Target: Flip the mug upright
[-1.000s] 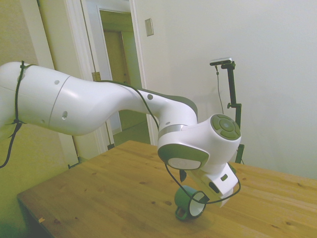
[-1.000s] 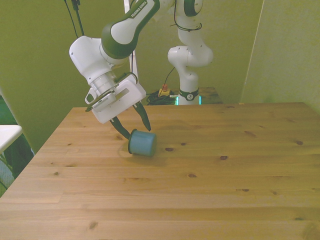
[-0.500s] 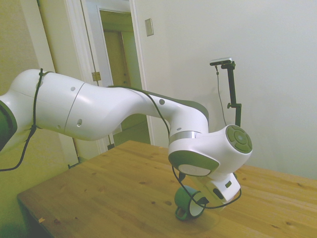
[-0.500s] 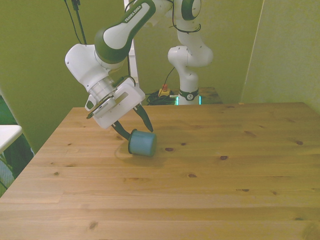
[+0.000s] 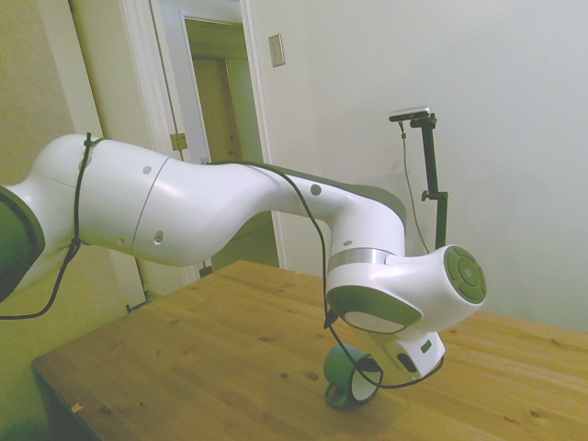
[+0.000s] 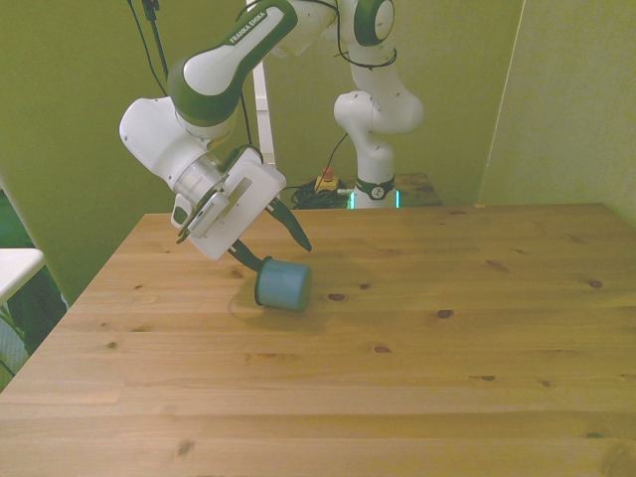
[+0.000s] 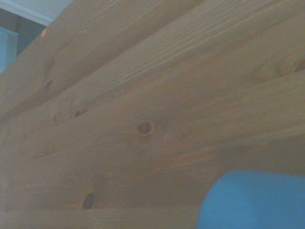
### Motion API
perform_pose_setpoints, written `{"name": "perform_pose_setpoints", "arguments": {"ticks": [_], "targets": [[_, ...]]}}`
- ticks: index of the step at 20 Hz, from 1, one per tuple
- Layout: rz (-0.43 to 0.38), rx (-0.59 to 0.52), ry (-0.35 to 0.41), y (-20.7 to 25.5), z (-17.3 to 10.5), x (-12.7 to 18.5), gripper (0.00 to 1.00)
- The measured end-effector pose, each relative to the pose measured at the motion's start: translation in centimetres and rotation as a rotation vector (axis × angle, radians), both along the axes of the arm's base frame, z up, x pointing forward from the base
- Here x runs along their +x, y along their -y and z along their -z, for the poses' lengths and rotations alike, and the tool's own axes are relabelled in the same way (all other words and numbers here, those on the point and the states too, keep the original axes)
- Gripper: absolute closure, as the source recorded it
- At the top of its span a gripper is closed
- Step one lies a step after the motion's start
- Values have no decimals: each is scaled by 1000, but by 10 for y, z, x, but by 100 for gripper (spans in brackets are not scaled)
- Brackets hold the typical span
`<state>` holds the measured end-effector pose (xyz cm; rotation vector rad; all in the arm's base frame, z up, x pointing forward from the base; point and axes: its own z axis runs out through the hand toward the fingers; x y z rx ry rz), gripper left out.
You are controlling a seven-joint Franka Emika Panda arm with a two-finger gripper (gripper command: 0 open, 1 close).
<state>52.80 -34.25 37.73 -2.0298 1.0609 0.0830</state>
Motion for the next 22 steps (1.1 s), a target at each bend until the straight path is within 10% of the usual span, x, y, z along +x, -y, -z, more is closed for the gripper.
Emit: {"name": "perform_pose_setpoints", "arguments": {"ticks": [12, 13, 22], "targets": [[-18, 108, 48, 9, 12, -3, 0], [-19, 113, 49, 9, 13, -4, 100], [-33, 140, 64, 10, 14, -6, 100]]}}
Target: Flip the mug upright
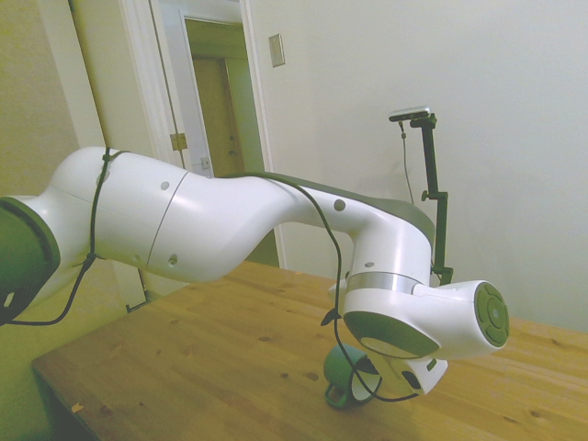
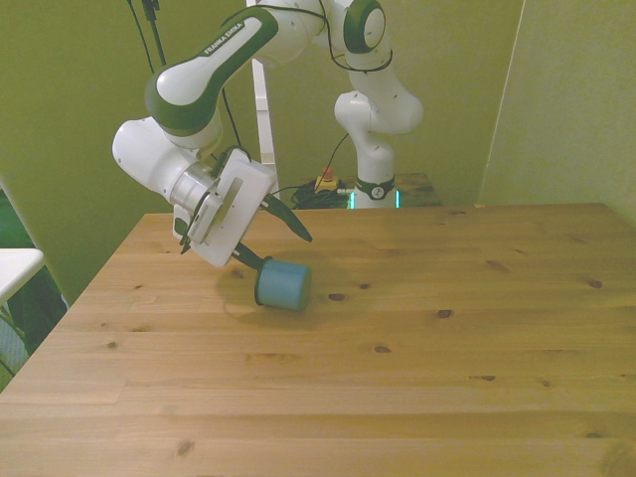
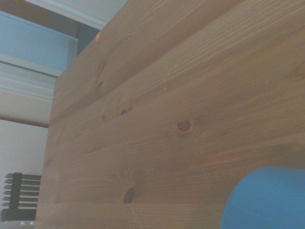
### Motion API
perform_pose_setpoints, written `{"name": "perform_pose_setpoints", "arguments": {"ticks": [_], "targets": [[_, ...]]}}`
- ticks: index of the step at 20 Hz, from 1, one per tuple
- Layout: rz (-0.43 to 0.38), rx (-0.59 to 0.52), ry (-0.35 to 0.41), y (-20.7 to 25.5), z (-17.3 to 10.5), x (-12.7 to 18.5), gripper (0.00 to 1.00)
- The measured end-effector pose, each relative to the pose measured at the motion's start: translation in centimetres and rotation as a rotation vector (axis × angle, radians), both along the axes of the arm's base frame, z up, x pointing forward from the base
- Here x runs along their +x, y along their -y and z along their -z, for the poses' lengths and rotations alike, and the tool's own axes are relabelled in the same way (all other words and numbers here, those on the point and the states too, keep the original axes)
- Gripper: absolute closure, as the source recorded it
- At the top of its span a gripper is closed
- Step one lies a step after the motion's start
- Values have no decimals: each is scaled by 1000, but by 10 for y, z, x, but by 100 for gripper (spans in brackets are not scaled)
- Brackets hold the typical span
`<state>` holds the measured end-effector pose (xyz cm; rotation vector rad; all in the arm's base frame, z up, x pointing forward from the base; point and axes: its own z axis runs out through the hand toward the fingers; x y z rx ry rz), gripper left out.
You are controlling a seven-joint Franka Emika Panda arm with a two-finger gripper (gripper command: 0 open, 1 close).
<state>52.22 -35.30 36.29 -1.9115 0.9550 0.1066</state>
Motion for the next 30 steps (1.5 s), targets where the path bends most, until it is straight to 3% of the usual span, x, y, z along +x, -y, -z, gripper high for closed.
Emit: {"name": "perform_pose_setpoints", "arguments": {"ticks": [25, 27, 30], "targets": [[-10, 3, 2, 4, 6, 3, 100], [-15, -5, 16, 3, -1, 3, 100], [-20, -76, 57, -5, -35, 0, 100]]}}
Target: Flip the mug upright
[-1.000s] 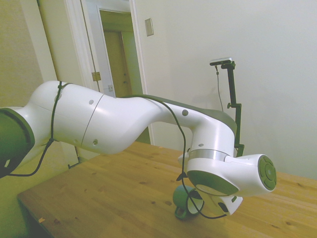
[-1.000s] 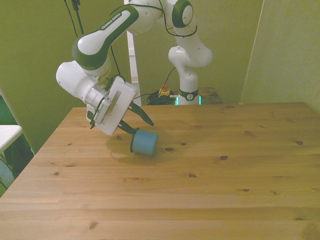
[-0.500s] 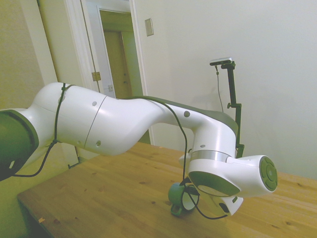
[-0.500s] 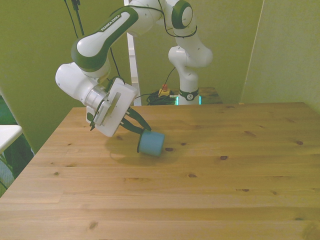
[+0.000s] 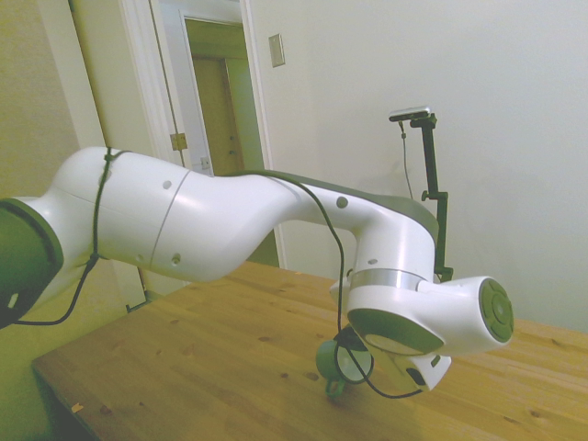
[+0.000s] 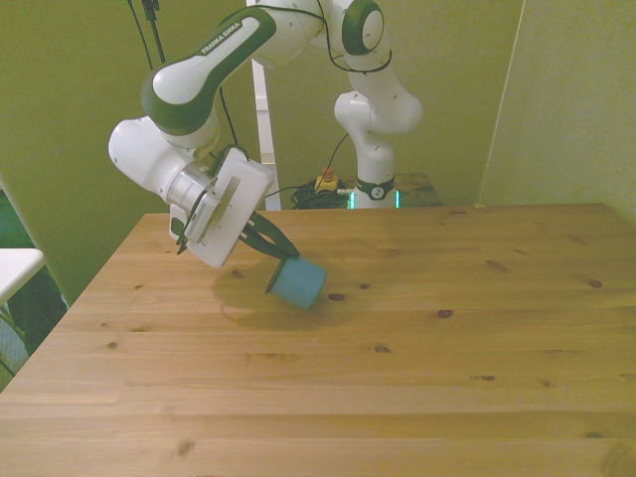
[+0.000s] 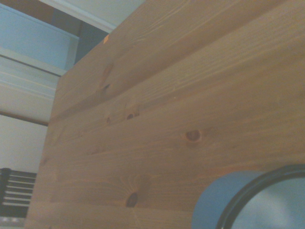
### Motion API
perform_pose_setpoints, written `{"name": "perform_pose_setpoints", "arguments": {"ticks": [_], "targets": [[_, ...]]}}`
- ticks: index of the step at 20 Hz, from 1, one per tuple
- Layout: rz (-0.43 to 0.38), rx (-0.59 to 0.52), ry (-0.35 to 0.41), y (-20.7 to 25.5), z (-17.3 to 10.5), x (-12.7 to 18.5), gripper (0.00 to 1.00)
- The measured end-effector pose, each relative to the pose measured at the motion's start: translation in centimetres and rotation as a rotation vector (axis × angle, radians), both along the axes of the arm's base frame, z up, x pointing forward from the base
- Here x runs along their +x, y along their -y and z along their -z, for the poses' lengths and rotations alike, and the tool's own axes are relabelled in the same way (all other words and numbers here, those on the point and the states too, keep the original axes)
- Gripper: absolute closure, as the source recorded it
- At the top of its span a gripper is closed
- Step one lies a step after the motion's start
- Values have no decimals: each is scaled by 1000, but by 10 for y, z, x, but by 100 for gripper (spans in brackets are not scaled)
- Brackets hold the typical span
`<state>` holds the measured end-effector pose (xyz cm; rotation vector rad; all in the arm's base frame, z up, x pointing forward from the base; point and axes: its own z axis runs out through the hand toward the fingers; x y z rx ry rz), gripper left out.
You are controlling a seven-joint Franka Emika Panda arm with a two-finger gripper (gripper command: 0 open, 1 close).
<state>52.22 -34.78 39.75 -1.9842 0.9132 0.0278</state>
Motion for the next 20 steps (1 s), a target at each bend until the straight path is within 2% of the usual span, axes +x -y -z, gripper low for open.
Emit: {"name": "perform_pose_setpoints", "arguments": {"ticks": [3, 6, 9, 16, 20], "targets": [[11, -152, 40, -23, -41, -6, 100], [56, -308, 71, -50, -64, -7, 100], [104, -418, 63, -72, -67, 0, 100], [125, -599, -64, -123, -69, 34, 100], [178, -691, -91, -143, -72, 64, 100]]}}
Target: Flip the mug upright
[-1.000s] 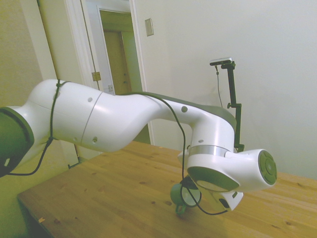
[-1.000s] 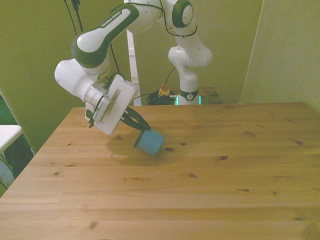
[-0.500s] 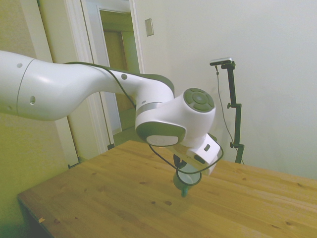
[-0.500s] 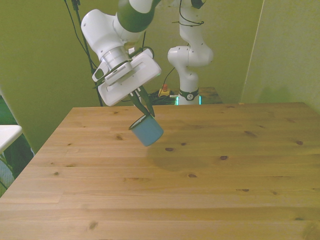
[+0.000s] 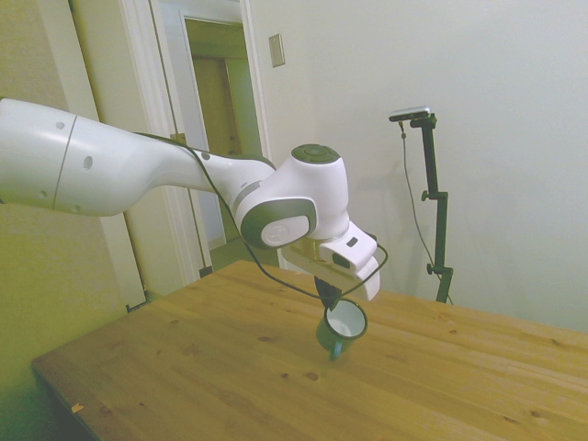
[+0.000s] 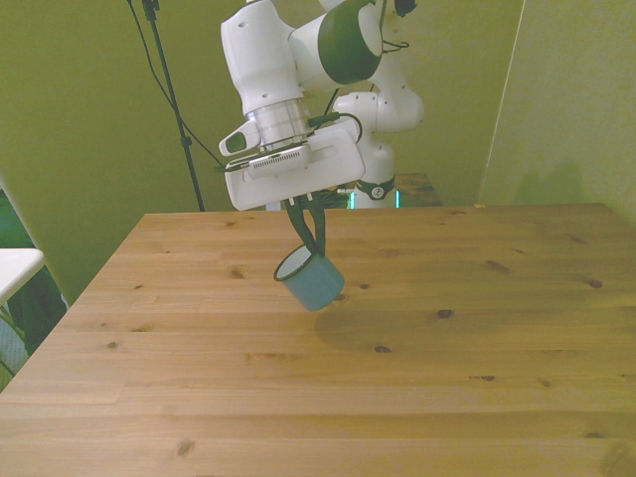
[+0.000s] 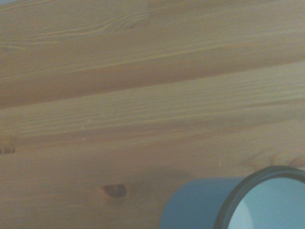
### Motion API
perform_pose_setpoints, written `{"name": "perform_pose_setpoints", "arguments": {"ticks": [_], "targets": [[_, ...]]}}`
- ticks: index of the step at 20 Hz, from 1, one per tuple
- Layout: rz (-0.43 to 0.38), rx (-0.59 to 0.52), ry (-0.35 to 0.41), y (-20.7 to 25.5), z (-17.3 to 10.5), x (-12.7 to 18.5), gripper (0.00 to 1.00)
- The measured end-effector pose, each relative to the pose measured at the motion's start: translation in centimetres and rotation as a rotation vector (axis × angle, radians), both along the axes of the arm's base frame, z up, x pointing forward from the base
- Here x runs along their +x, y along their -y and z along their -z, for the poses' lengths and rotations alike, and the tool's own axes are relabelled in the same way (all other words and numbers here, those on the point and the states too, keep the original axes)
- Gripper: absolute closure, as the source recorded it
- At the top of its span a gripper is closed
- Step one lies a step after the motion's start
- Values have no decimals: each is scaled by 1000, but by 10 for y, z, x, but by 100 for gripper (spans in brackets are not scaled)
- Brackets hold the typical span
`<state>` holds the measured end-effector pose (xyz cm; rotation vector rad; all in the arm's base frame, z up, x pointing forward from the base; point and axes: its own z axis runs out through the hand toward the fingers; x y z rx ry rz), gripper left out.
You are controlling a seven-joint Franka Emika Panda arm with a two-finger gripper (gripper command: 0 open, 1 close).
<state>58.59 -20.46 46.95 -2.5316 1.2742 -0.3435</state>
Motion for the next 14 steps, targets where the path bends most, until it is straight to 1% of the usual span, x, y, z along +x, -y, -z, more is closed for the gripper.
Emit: {"name": "perform_pose_setpoints", "arguments": {"ticks": [3, 7, 12, 13, 14], "targets": [[13, -52, -22, -14, 14, 16, 100], [34, -112, -43, -22, 37, 28, 100], [55, -141, -45, -26, 47, 39, 100], [59, -141, -46, -26, 49, 41, 0], [60, -141, -47, -27, 51, 42, 0]]}}
